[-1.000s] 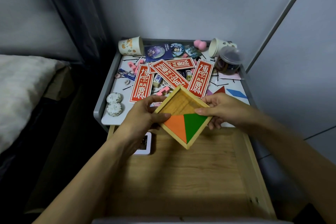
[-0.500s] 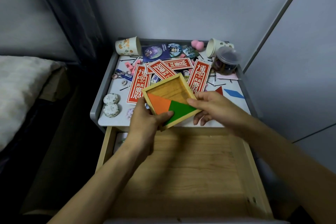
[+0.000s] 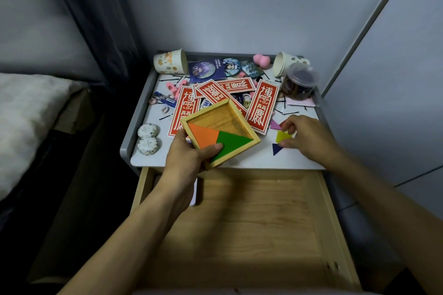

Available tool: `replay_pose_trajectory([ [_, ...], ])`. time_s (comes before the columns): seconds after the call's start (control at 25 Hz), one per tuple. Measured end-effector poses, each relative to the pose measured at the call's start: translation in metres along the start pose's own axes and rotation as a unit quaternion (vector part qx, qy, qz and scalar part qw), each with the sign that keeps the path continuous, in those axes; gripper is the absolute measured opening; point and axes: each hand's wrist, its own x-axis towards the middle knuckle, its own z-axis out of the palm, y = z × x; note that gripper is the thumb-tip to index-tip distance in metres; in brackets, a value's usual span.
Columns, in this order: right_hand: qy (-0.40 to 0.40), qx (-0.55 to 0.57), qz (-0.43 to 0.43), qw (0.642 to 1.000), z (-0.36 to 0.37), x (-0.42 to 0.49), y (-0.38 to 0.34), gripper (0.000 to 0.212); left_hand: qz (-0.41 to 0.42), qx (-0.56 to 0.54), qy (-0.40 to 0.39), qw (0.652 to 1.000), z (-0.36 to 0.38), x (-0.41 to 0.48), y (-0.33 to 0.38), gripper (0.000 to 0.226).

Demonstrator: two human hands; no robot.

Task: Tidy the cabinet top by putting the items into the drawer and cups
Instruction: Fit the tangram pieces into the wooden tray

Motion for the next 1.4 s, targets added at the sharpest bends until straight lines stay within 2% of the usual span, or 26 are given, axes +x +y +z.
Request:
replay_pose_trajectory([
  [0.12, -0.004, -0.006, -0.055, 0.998, -0.003, -0.004, -0.005, 0.034, 0.000, 0.000, -0.002, 1.000, -0.001, 0.001, -0.001, 0.058],
  [0.24, -0.041, -0.071, -0.094, 0.992, -0.002, -0.007, -0.014, 0.028, 0.002, -0.003, -0.005, 1.000, -0.001, 0.001, 0.000, 0.057],
  [0.36, -0.057, -0.063, -0.075, 0.994, 0.002, -0.008, -0.016, 0.022, -0.003, -0.004, -0.007, 1.000, 0.000, 0.001, -0.001, 0.056],
  [0.48, -0.092, 0.006, -0.061, 0.994, 0.001, -0.008, -0.016, 0.020, -0.003, -0.001, -0.007, 1.000, -0.001, 0.001, -0.001, 0.056],
  [0.6, -0.024, 0.084, -0.008, 0.996, -0.006, 0.000, -0.008, 0.020, -0.001, 0.004, -0.009, 1.000, 0.001, 0.001, -0.001, 0.055],
  [0.68, -0.005, 0.071, 0.025, 0.997, -0.006, 0.004, -0.001, 0.029, -0.006, 0.002, -0.008, 1.000, 0.001, 0.001, -0.002, 0.053],
  [0.84, -0.021, 0.014, 0.062, 0.998, 0.002, 0.004, 0.001, 0.042, -0.017, -0.014, -0.024, 0.999, 0.003, 0.001, -0.003, 0.054],
  [1.04, -0.015, -0.008, 0.057, 0.998, 0.000, 0.002, -0.004, 0.042, -0.026, -0.035, -0.038, 0.998, 0.004, -0.001, -0.001, 0.053],
  [1.24, -0.013, -0.008, 0.062, 0.998, 0.000, 0.001, -0.004, 0.046, -0.034, -0.069, -0.040, 0.996, 0.006, -0.004, 0.001, 0.041],
  [1.4, -0.009, 0.033, 0.050, 0.998, -0.001, -0.001, -0.008, 0.032, -0.027, -0.047, -0.022, 0.998, 0.008, -0.005, 0.001, 0.048],
])
